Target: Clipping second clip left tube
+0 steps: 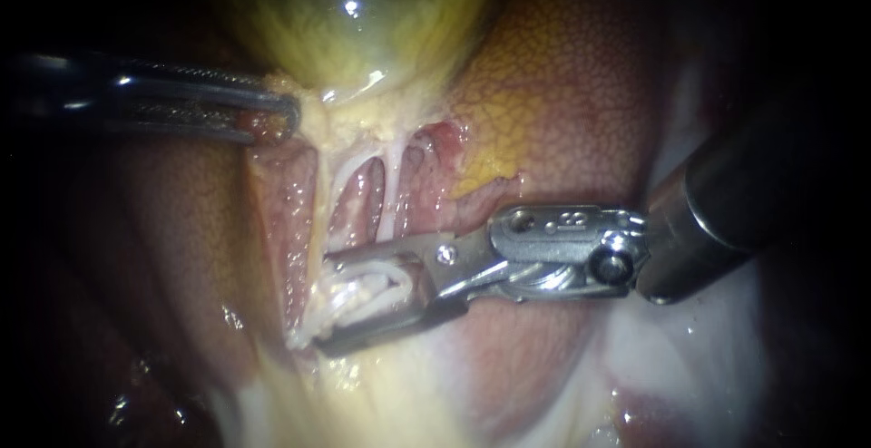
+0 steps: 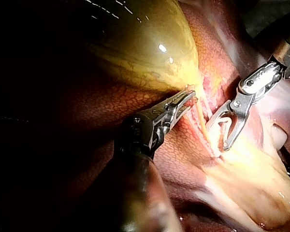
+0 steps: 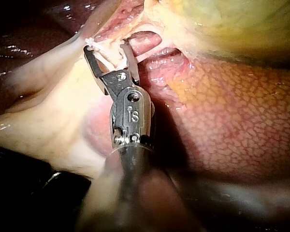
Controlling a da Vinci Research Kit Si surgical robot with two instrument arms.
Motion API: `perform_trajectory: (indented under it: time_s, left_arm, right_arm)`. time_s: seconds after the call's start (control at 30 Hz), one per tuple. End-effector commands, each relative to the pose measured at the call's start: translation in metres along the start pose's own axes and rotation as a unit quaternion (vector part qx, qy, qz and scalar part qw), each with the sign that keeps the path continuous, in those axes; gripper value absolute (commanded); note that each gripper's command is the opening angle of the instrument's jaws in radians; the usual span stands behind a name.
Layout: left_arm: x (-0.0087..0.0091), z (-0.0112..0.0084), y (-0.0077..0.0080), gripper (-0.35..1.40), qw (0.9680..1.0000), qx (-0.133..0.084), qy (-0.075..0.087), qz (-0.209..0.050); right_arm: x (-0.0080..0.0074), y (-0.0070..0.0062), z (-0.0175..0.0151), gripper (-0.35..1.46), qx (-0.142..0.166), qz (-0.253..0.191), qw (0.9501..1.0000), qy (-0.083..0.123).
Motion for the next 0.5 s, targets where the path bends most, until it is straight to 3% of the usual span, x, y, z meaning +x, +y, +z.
perform_trajectory:
  time_s: [0.03,0.5]
  left_arm:
    - [0.0,0.0,0.0,-0.35,1.0,0.0,0.0,0.0]
    - [0.0001,-0.0001,0.0004,-0.35,1.0,0.001,0.0,0.001]
  right_arm:
    - [0.0001,-0.0001,-0.0001,0.41,0.0,0.0,1.0,0.0]
    - [0.0035,-0.0026,-0.0047,0.42,0.013,0.001,0.9999,0.009]
